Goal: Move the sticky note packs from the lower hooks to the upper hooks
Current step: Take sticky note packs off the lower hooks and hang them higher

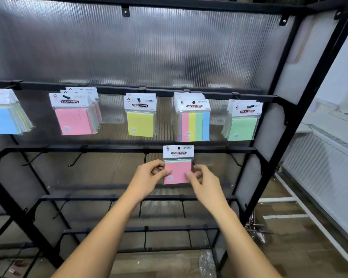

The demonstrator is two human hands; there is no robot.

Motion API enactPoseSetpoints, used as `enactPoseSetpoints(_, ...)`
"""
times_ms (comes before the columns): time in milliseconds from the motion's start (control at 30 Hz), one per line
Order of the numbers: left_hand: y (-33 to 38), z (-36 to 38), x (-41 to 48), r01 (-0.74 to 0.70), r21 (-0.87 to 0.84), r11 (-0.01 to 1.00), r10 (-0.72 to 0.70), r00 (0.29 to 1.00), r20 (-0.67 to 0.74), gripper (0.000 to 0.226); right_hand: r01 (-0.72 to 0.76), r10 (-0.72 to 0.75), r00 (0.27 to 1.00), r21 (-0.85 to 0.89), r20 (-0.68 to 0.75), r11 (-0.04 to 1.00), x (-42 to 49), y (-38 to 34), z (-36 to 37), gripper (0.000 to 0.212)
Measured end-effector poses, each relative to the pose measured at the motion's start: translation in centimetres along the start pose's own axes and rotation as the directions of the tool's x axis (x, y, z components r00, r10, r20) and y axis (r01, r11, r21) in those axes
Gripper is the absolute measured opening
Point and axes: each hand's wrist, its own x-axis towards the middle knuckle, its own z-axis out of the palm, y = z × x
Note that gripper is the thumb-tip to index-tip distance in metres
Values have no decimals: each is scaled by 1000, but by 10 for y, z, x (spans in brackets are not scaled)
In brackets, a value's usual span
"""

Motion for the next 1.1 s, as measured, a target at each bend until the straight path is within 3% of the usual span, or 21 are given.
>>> enactPoseSetpoints(133, 0, -5, -14, 7, -59, 998, -5, 999, 38, 3, 81, -81, 993, 3, 80, 997, -10, -2, 10, 27)
enactPoseSetpoints(267, -2, -21, -30, 21, -6, 1000, -21, 999, -25, 9, 143, -145, 982, 28, 123, 989, -13, -14, 21, 20)
enactPoseSetpoints(467, -14, -74, -54, 75, 267, 961, -36, 988, -149, 20, 230, -245, 956, 104, 159, 968, -16, -49, 52, 17)
enactPoseSetpoints(600, -23, -121, -64, 113, 483, 869, -10, 977, -211, 22, 293, -310, 941, 135, 132, 946, -15, -90, 77, 17)
enactPoseSetpoints(733, -34, -165, -65, 107, 615, 781, 9, 983, -182, 26, 330, -349, 932, 168, 94, 929, -11, -138, 101, 14)
enactPoseSetpoints(1100, -67, -260, -58, 25, 638, 769, 27, 997, -71, 24, 397, -395, 918, 112, -38, 911, 13, -248, 158, 15)
